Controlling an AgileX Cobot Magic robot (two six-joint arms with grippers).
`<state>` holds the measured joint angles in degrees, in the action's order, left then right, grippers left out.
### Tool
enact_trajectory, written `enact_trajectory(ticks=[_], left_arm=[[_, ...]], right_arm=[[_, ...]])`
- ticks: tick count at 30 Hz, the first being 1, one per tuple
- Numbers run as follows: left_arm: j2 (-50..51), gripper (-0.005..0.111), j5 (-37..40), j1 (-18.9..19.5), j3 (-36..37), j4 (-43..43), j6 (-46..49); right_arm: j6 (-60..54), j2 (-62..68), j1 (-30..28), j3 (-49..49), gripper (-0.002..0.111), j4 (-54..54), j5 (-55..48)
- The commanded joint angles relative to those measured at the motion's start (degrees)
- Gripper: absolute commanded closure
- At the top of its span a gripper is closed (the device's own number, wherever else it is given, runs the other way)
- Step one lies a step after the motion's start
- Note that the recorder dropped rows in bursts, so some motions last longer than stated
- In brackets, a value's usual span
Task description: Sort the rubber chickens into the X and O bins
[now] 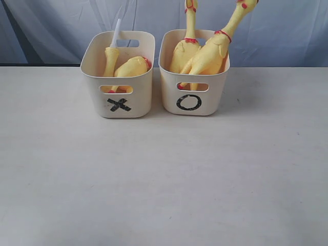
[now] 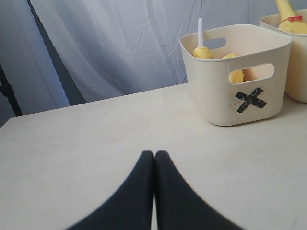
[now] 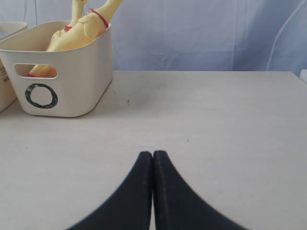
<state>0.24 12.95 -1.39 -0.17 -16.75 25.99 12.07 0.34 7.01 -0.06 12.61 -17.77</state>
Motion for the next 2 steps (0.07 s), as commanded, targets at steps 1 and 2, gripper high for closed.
enact_trajectory(ticks=[1,2], left_arm=[[-0.24,0.106,-0.13,0.17,0.17,-0.13,-0.29],[-0.24,0.106,-0.13,0.17,0.17,-0.13,-0.29]], right_arm=[[-0.04,-0.34,-0.34,0.06,0.108,0.41,0.30],[-0.04,-0.34,-0.34,0.06,0.108,0.28,0.32]])
